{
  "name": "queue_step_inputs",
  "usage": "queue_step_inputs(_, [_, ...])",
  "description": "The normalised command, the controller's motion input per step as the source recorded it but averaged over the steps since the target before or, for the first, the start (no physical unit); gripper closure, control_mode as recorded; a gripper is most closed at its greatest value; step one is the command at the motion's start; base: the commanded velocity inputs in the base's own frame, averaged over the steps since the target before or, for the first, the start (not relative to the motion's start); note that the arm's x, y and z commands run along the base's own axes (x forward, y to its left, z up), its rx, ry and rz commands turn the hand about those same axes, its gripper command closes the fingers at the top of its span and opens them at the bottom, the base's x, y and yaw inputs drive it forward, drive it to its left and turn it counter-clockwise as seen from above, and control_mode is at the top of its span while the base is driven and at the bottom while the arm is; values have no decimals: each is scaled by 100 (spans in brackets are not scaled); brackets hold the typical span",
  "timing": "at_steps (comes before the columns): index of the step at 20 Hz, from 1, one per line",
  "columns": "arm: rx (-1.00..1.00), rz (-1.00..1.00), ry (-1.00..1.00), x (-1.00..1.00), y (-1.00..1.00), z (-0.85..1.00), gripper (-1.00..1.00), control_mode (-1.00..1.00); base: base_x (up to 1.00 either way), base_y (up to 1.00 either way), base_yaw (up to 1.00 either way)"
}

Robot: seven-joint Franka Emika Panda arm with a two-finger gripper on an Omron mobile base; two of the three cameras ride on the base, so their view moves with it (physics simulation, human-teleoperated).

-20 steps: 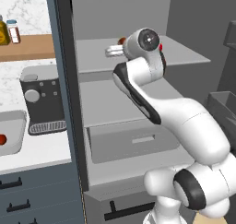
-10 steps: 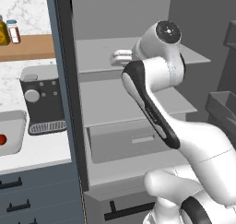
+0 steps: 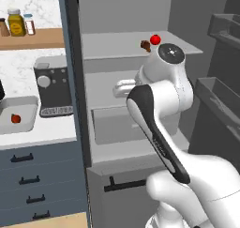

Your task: Place one tomato and one chicken drumstick in each tupperware on the nearby counter, to pack two identical lunches.

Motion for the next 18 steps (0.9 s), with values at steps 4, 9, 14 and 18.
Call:
queue_step_inputs(4, [0, 0, 0, 0, 0, 0, 100, 100, -64, 89, 58])
queue_step_inputs(9, [0, 0, 0, 0, 0, 0, 100, 100, 29, 100, 46])
queue_step_inputs(14, [0, 0, 0, 0, 0, 0, 100, 100, 100, 88, -17])
queue_step_inputs(18, [0, 0, 0, 0, 0, 0, 100, 100, 100, 57, -44])
